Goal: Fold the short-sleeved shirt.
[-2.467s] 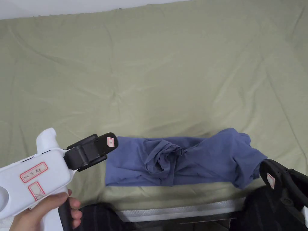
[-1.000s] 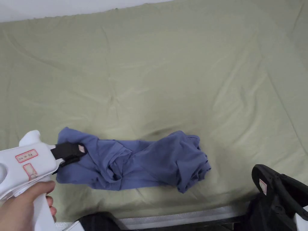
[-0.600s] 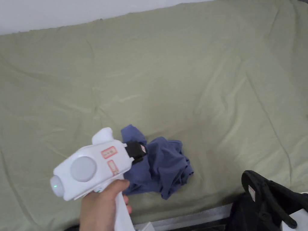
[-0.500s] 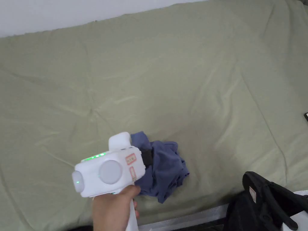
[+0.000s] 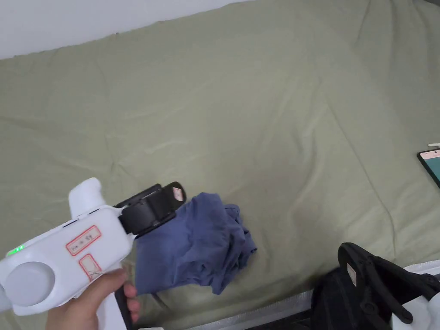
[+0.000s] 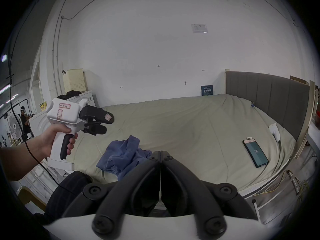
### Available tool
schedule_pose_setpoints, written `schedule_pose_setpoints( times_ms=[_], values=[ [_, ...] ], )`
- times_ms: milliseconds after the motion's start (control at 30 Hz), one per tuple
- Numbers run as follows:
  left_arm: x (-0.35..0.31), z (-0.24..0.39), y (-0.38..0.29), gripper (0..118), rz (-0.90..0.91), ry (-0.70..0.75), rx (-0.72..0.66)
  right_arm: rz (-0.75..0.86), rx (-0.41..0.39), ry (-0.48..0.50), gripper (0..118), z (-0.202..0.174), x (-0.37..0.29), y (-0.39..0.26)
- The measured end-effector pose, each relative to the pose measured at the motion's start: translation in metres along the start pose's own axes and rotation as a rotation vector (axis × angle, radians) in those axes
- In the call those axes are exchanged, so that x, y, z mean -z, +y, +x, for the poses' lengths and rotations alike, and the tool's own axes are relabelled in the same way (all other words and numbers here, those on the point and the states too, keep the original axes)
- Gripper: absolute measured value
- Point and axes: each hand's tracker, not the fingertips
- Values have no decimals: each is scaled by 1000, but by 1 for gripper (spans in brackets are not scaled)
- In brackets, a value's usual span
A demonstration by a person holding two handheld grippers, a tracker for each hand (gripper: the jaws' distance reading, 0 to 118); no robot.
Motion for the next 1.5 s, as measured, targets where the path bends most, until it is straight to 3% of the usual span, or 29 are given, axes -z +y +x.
schedule_pose_setpoints(
  times_ms=[33,67,100,133,300,467,600,700,833,900,967,1000,1033,1100,1133,1400,1500],
  values=[
    [6,-11,-1,95,-42,31,-41,-3,1,5,1,-1,1,0],
    [14,-24,-6,71,-79,35,-84,-6,1,11,1,-1,1,-1],
    [22,-30,-14,16,-95,4,-100,-9,1,15,1,-1,2,-2],
    [29,-30,-23,5,-111,32,-103,-14,3,20,1,-1,3,-2],
    [85,-2,-77,5,-277,-121,-128,-34,10,10,1,3,6,-2],
    [141,15,-113,5,-342,-72,-76,-55,9,-17,1,11,6,-1],
    [125,11,-101,5,-327,-95,-104,-86,0,-16,1,13,13,5],
    [82,13,-85,5,-269,-141,-6,-174,35,72,1,9,44,12],
    [24,-7,-64,5,-212,-109,25,-284,96,209,1,-6,115,13],
    [2,-30,-55,5,-159,-61,30,-326,200,312,1,-12,157,7],
    [-17,-56,-48,5,-139,-35,-7,-366,284,360,1,-14,196,-4],
    [-23,-68,-45,12,-144,-41,-37,-407,288,346,1,-15,215,-11],
    [-27,-78,-43,34,-152,-42,-64,-456,260,338,1,-16,227,-15],
    [-31,-100,-42,100,-165,-61,-98,-603,228,338,1,-16,254,-30],
    [-31,-112,-40,106,-158,-75,-114,-642,232,320,1,-15,260,-36],
    [56,-167,-44,106,-328,-262,-378,-606,269,299,1,2,270,-42],
    [93,-171,-51,106,-320,-556,-534,-597,275,314,1,4,268,-44]
  ],
)
